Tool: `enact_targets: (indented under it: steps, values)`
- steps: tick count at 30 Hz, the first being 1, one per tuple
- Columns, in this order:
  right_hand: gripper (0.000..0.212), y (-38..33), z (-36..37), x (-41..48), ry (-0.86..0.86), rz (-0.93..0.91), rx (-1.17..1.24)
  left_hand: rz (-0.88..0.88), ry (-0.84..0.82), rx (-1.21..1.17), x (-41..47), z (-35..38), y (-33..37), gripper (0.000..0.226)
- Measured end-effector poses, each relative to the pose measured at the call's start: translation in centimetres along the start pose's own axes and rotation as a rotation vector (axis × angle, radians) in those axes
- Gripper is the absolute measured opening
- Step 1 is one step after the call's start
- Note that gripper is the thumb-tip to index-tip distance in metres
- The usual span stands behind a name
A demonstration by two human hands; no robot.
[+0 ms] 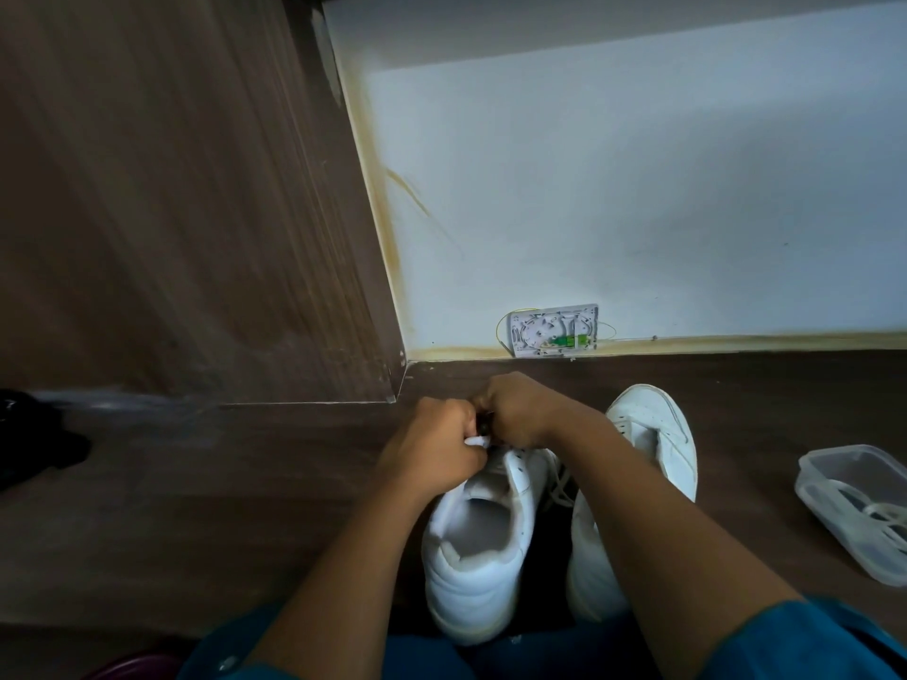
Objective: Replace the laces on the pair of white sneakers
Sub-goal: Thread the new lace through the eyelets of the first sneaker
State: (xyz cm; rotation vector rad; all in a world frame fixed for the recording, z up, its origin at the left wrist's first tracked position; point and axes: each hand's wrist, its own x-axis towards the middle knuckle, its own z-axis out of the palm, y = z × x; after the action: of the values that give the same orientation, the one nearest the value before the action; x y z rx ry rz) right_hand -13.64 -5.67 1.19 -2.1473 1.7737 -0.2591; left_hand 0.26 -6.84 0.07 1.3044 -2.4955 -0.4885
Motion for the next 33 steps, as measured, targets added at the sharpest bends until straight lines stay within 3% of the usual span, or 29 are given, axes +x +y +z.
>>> enact_targets:
  steps: [11, 20, 24, 27, 29, 33]
  values:
    - [0.028, -0.5, -0.3, -0.7, 0.011, -0.002, 0.094, 0.013, 0.019, -0.077, 0.4, 0.3, -0.7, 0.029]
    - [0.013, -0.2, -0.4, -0.6, -0.022, 0.067, 0.165, 0.022, 0.011, -0.112, 0.4, 0.6, -0.6, 0.025]
    - [0.016, 0.1, 0.2, -0.6, -0.011, 0.079, 0.176, -0.042, 0.002, -0.143, 0.5, 0.2, -0.5, 0.024]
    - [0.028, 0.3, 0.3, -0.9, 0.088, 0.067, 0.224, -0.037, -0.018, -0.141, 0.6, 0.0, -0.5, 0.021]
    - [0.034, 0.4, 0.0, -1.2, 0.130, 0.025, 0.132, -0.027, -0.012, -0.147, 0.7, 0.1, -0.4, 0.019]
    - [0.020, 0.4, -0.6, -1.5, 0.094, -0.037, -0.008, -0.033, -0.012, -0.177, 0.9, 0.3, -0.7, 0.020]
